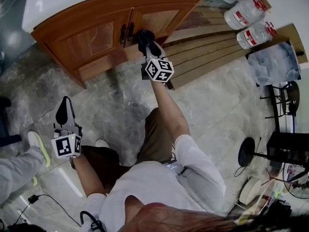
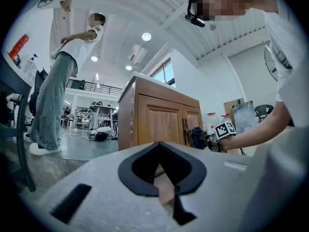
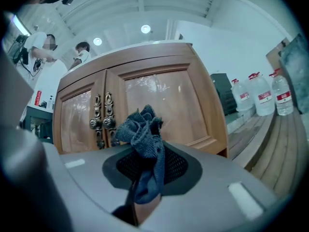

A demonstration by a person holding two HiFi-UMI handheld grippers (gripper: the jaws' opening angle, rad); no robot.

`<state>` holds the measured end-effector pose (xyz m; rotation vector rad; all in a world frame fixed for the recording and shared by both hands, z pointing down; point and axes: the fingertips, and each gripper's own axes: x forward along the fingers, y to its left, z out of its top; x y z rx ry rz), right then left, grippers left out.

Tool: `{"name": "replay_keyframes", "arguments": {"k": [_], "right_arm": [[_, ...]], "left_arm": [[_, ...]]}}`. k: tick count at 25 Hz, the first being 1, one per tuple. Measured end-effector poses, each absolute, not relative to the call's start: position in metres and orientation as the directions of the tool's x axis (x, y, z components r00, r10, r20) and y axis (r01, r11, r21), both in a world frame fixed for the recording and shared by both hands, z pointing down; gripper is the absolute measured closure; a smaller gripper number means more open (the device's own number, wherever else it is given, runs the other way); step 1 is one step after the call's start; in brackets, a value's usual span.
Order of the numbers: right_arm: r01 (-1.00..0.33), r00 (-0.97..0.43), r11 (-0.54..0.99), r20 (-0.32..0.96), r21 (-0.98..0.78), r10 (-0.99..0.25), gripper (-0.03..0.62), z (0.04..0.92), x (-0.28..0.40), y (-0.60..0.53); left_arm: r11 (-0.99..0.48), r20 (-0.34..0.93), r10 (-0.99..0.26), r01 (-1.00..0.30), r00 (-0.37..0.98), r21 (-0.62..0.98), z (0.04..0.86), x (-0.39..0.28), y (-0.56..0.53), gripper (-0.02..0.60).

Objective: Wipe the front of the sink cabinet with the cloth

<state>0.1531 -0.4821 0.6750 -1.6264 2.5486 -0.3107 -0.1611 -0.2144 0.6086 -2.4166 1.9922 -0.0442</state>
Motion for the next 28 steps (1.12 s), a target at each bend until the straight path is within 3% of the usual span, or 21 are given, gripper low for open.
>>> {"name": "replay_keyframes", "arguments": {"k": [16, 28], "right_arm": [[-0.954, -0.154, 0.127, 0.080, -0.272, -0.985, 0.497, 0.664, 0.301, -0.550], [-0.929, -0.080, 0.057, 0.048, -0.365, -0.996, 0.497, 0.654, 0.342, -0.550]], "left_arm": [[-0.156, 0.032, -0.987, -0.987, 0.155, -0.039, 0.606, -0.172, -0.201, 0.577], [-0.151, 0.026, -0.988, -0.988, 0.150, -0.041, 0.604, -0.173, -0.197, 0.577]]}}
